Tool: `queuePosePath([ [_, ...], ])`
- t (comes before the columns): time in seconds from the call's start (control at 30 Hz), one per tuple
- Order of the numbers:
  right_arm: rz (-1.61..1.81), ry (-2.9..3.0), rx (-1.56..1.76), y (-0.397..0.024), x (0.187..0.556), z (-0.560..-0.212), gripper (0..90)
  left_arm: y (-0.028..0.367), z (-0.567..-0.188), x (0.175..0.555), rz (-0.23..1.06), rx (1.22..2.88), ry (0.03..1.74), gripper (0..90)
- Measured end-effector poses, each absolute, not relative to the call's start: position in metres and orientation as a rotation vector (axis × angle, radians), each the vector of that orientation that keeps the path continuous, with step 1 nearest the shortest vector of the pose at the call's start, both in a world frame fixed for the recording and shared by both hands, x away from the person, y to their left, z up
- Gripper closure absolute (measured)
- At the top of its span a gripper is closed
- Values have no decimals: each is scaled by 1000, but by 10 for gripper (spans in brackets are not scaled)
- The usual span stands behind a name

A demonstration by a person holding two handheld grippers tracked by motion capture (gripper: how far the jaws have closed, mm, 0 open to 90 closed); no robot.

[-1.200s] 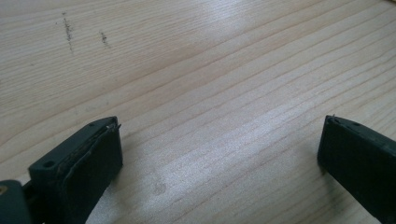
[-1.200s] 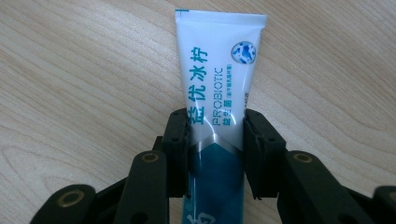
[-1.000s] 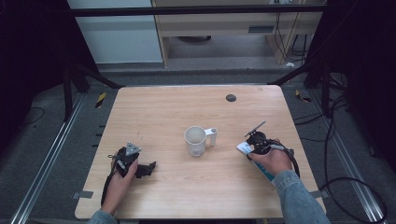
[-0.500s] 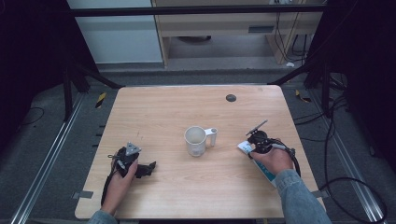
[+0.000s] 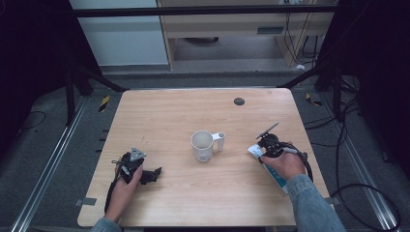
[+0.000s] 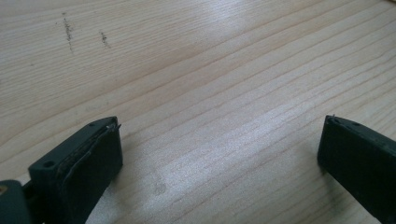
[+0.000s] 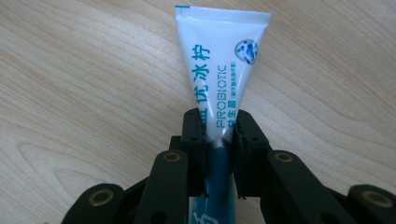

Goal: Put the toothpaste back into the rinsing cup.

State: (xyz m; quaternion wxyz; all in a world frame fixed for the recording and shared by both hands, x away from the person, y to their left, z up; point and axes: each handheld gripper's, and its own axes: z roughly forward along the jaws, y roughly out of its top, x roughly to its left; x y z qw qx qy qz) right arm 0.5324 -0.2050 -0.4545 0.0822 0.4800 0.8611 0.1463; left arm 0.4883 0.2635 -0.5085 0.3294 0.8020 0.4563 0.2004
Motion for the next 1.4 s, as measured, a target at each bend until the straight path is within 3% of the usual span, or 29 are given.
queuePosePath([
  [1.4,662,2431,1461,-210,534,-416,771,263,-509,488,524,2098,1194,0],
])
